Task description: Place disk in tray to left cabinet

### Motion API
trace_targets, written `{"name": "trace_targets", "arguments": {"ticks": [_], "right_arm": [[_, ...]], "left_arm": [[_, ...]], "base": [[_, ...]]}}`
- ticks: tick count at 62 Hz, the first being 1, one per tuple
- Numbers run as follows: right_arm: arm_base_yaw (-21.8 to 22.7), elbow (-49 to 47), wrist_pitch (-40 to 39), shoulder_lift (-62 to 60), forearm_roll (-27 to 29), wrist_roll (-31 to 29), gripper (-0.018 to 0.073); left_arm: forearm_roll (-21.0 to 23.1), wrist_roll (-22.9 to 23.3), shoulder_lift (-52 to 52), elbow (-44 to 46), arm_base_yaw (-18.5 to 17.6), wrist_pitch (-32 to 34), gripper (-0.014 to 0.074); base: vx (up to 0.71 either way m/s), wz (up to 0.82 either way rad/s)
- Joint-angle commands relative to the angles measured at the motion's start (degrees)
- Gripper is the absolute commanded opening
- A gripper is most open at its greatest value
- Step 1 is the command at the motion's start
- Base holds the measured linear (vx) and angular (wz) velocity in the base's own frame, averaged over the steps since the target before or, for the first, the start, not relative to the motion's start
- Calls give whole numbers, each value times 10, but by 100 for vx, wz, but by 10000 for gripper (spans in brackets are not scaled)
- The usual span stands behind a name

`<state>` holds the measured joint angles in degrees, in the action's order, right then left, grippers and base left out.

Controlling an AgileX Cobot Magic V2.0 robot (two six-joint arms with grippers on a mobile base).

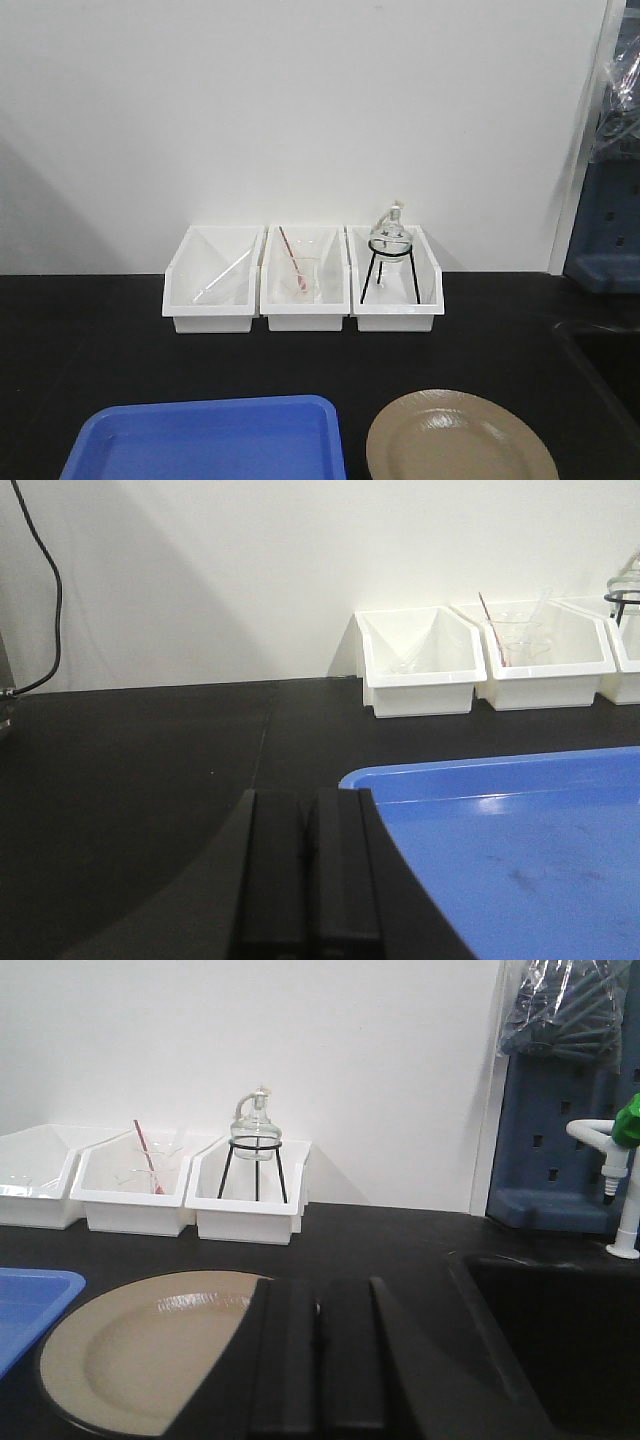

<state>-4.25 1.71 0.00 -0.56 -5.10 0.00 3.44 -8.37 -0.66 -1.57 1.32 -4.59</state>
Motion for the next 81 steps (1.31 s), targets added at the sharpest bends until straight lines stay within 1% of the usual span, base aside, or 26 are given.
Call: {"name": "trace_targets", "arguments": {"ticks": [1,13,23,26,29,33,38,43,48,53,65,74,81], "right_arm": [[3,12,-43,-5,-7,-3,-5],[3,11,-48,-5,-7,-3,-5],[3,8,-139,-5,-1,0,-5],[3,-5,-160,-5,11,0,-5],[3,-33,-155,-1,18,-6,-5],[3,-72,-130,20,24,-22,-5],[3,-148,-81,80,24,-56,-5],[3,-212,-50,159,24,-67,-5],[3,-269,-47,254,26,-66,-5],[3,-308,-49,323,26,-65,-5],[3,-330,-61,462,28,-63,-4],[3,-330,-59,507,55,-63,1],[3,-330,-58,519,80,-63,27]], "left_arm": [[1,5,-9,-11,-2,46,-6],[1,5,-9,-11,-2,46,-6],[1,5,-9,-11,-2,46,-6],[1,5,-9,-11,-2,46,-6],[1,5,-9,-11,-2,46,-6],[1,5,-9,-11,-2,46,-6],[1,5,-9,-11,-2,46,-6],[1,5,-9,-11,-2,46,-6],[1,5,-9,-11,-2,46,-6],[1,5,-9,-11,-2,46,-6],[1,5,-9,-11,-2,46,-6],[1,5,-9,-11,-2,46,-6],[1,5,-9,-11,-2,46,-6]], "base": [[0,0],[0,0],[0,0],[0,0],[0,0],[0,0],[0,0],[0,0],[0,0],[0,0],[0,0],[0,0],[0,0]]}}
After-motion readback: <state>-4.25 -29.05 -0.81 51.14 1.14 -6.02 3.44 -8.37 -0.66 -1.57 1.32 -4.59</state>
